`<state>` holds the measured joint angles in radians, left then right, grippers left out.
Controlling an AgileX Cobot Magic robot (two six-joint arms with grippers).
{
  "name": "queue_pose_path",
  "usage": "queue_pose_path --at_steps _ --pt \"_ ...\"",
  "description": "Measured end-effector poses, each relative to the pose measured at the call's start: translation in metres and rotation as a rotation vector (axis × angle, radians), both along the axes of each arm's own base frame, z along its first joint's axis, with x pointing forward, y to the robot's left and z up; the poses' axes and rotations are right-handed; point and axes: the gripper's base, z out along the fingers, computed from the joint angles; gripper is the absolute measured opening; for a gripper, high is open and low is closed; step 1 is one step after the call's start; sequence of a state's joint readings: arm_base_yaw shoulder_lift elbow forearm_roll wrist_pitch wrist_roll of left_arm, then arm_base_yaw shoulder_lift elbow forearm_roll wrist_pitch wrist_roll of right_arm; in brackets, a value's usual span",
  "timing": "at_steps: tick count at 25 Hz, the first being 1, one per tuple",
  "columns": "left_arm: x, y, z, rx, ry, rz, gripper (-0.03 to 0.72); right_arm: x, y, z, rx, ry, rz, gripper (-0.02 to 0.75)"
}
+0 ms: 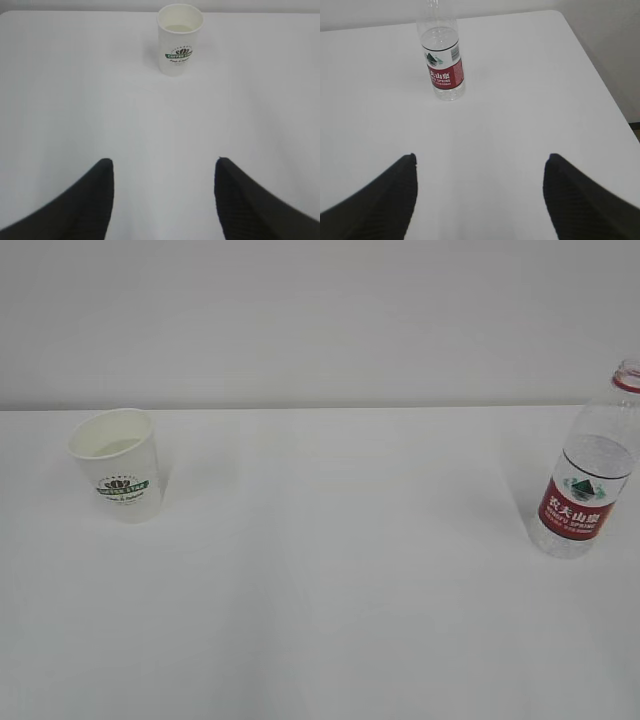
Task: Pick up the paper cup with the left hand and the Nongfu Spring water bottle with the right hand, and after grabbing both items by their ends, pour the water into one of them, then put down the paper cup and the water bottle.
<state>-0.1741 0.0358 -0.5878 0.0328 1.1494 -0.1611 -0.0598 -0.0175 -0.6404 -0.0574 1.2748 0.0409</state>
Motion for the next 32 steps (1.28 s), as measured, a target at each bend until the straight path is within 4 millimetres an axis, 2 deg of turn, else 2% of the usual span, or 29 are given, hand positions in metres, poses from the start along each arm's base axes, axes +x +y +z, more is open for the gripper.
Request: queue_pose_path --at_steps 7,10,16,22,32 --pt "-0.009 0.001 -0.005 0.001 0.037 -0.002 0.461 0.0 0.001 0.0 0.002 0.0 0.007 0.589" --pt "-0.009 0.0 -0.006 -0.007 0.04 -0.011 0.461 0.003 0.001 -0.006 -0.004 0.025 0.015 0.589" --pt "-0.007 -0.001 -0.003 -0.015 0.009 -0.025 0.461 0.01 0.002 -0.018 0.007 0.069 0.031 0.589" --pt "0.0 -0.003 -0.013 0.009 0.01 -0.044 0.461 0.011 0.002 -0.018 0.007 0.06 0.034 0.588" --pt "0.004 -0.004 -0.014 0.014 -0.013 -0.048 0.461 0.011 0.002 -0.017 0.004 0.05 0.035 0.588"
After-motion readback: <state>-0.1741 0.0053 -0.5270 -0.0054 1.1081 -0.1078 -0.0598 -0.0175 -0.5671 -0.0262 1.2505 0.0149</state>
